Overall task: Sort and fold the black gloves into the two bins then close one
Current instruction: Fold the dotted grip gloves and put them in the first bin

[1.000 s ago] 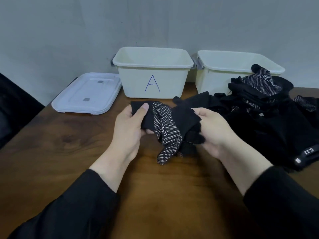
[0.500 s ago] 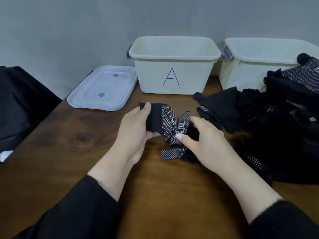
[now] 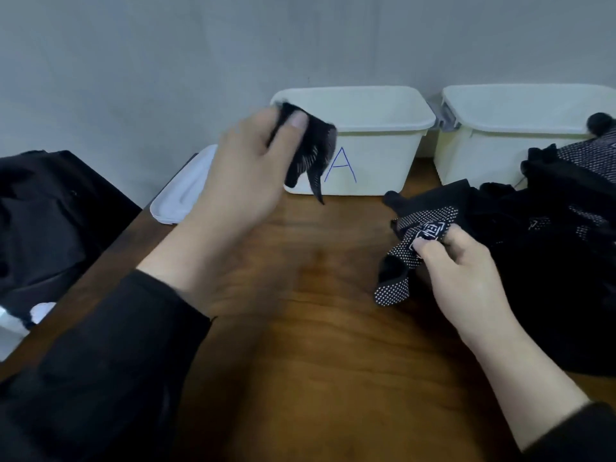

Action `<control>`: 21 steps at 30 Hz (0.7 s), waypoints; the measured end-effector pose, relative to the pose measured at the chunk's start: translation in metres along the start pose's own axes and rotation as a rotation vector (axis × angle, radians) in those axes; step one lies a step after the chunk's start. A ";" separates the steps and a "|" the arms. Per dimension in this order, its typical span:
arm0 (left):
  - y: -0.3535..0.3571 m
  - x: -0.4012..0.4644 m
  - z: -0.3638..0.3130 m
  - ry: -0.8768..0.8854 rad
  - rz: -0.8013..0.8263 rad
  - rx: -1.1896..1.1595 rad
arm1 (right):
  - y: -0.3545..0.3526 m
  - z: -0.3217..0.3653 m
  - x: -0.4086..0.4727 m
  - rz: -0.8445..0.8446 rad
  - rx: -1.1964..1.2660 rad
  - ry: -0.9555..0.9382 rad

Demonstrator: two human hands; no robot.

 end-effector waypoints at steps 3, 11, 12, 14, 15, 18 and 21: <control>0.019 -0.027 0.007 0.133 0.456 0.350 | -0.002 -0.001 -0.001 0.100 -0.170 -0.031; 0.044 -0.082 0.067 -0.163 0.337 0.331 | 0.013 -0.004 -0.007 0.246 -0.602 0.013; 0.047 -0.079 0.071 -0.168 0.321 0.417 | 0.016 -0.002 -0.007 0.251 -0.619 0.003; 0.061 -0.079 0.081 -0.110 0.474 0.588 | 0.020 0.000 -0.006 0.284 -0.632 -0.030; 0.064 -0.081 0.084 -0.091 0.535 0.618 | 0.022 -0.001 -0.005 0.314 -0.621 -0.038; 0.062 -0.082 0.085 -0.014 0.569 0.573 | 0.022 -0.005 -0.002 0.411 -0.533 -0.048; 0.064 -0.088 0.081 0.095 0.640 0.508 | 0.013 -0.004 0.001 0.369 -0.360 -0.060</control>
Point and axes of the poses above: each hand's wrist, its own x-axis towards the middle knuckle, its own y-axis out of the palm, z = x × y, the point moved 3 cm from there along x, towards the middle knuckle, and after that the axes turned 4 degrees about x, right-handed, at the moved point
